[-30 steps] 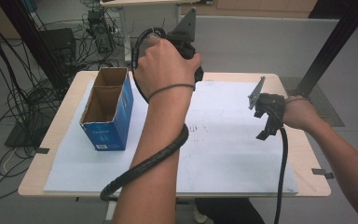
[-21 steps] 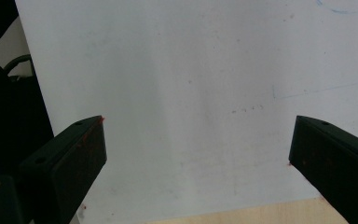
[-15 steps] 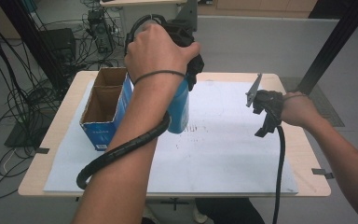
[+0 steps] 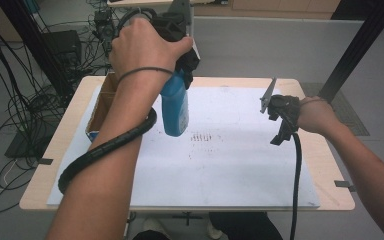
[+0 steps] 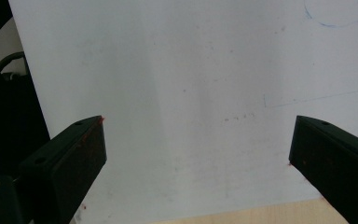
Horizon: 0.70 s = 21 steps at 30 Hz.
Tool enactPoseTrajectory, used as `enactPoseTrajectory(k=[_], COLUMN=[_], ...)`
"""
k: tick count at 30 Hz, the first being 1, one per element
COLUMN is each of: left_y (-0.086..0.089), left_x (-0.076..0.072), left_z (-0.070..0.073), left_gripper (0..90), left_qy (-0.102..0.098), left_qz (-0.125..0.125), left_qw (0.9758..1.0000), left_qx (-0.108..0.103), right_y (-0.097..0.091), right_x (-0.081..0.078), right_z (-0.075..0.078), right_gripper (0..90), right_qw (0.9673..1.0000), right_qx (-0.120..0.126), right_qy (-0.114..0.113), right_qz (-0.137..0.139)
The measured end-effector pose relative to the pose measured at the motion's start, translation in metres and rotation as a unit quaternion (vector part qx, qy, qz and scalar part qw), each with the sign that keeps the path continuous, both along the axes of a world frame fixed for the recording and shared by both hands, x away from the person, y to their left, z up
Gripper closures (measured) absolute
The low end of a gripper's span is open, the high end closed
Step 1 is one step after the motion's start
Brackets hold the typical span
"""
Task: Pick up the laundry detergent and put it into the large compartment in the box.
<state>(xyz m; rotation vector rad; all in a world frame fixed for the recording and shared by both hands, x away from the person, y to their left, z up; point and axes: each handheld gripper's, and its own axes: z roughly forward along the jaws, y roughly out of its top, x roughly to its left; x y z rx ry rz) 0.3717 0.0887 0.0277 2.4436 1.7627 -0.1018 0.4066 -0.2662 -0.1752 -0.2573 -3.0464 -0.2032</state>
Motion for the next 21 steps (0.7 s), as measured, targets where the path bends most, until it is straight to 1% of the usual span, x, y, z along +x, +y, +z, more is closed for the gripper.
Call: enactPoseTrajectory(k=[1, 3, 4, 6, 7, 8, 10, 14, 17, 21], left_y=[0.003, 0.009, 0.011, 0.018, 0.023, 0.026, 0.036, 0.054, 0.066, 0.087], left_x=[0.002, 0.005, 0.006, 0.007, 0.009, 0.011, 0.014, 0.023, 0.025, 0.028], left_z=[0.000, 0.001, 0.001, 0.001, 0.000, 0.000, -0.001, -0.003, -0.002, -0.002], left_gripper=[37.6, 37.6, 37.6, 37.5, 37.6, 37.6, 37.6, 37.6, 37.6, 37.6], left_qy=[0.000, -0.005, -0.005, -0.010, -0.009, -0.009, -0.008, -0.003, -0.005, -0.007], left_qz=[0.004, 0.006, 0.008, 0.014, 0.017, 0.019, 0.026, 0.037, 0.042, 0.057], left_qw=[1.0000, 0.9999, 0.9999, 0.9998, 0.9998, 0.9997, 0.9996, 0.9993, 0.9991, 0.9984], left_qx=[0.003, 0.007, 0.008, 0.010, 0.010, 0.010, 0.007, 0.005, 0.005, 0.002], right_y=[0.001, 0.000, 0.002, 0.003, 0.005, 0.006, 0.010, 0.014, 0.015, 0.017], right_x=[0.000, 0.001, 0.001, 0.002, 0.002, 0.002, 0.003, 0.003, 0.005, 0.006], right_z=[0.000, -0.001, 0.000, -0.001, -0.001, -0.001, -0.001, -0.002, -0.004, -0.005], right_gripper=[3.9, 3.7, 4.1, 3.8, 3.9, 3.9, 3.9, 3.8, 3.8, 3.8], right_qw=[1.0000, 1.0000, 1.0000, 1.0000, 1.0000, 1.0000, 1.0000, 1.0000, 1.0000, 0.9999], right_qx=[-0.001, 0.003, -0.001, 0.002, 0.000, 0.005, 0.002, 0.007, 0.007, 0.010], right_qy=[0.000, -0.002, -0.001, -0.001, -0.002, -0.002, -0.003, -0.005, -0.002, -0.001], right_qz=[0.000, -0.003, -0.004, -0.006, -0.005, -0.006, -0.002, -0.003, -0.006, -0.008])
